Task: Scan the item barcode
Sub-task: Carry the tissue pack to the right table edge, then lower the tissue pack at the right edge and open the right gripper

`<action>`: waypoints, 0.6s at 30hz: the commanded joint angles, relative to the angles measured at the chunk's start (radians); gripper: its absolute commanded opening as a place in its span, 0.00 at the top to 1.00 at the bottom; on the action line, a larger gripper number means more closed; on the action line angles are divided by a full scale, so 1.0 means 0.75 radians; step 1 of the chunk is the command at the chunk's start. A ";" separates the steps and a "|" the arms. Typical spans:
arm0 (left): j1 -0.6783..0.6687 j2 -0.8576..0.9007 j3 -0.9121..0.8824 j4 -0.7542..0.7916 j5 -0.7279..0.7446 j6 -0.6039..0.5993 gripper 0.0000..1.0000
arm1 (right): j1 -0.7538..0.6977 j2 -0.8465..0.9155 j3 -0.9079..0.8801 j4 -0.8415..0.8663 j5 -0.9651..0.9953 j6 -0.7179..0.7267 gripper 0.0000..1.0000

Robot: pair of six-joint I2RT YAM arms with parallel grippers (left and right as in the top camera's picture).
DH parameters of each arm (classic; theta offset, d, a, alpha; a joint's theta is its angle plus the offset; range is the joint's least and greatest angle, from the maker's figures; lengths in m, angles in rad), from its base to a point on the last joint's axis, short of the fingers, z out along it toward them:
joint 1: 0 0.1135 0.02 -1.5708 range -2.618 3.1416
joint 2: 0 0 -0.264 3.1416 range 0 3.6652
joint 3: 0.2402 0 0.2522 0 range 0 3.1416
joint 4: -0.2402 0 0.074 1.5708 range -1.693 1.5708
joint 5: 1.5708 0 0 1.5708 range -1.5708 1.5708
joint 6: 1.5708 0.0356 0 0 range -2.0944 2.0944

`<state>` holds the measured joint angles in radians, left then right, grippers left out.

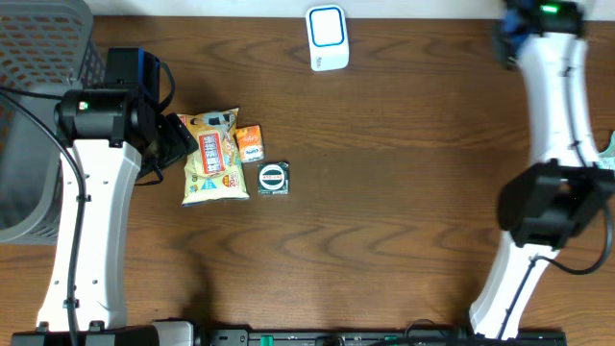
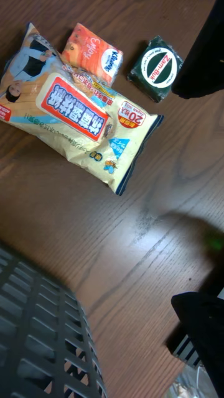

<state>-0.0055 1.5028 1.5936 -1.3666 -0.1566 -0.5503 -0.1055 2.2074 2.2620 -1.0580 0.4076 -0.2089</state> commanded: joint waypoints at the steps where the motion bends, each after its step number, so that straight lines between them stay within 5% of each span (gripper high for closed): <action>1: 0.005 0.000 0.000 -0.007 -0.012 -0.007 0.02 | -0.149 0.019 -0.069 -0.055 -0.045 0.334 0.99; 6: 0.005 0.000 0.000 -0.007 -0.012 -0.007 0.02 | -0.364 0.019 -0.214 -0.062 -0.071 0.593 0.99; 12: 0.005 0.000 0.000 -0.007 -0.012 -0.007 0.02 | -0.549 0.020 -0.391 0.009 -0.120 0.597 0.99; 18: 0.005 0.000 0.000 -0.007 -0.012 -0.007 0.02 | -0.634 0.019 -0.433 0.049 -0.174 0.563 0.52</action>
<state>-0.0055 1.5028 1.5936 -1.3674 -0.1566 -0.5503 -0.5709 2.2189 1.9388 -1.0321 0.3180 0.2169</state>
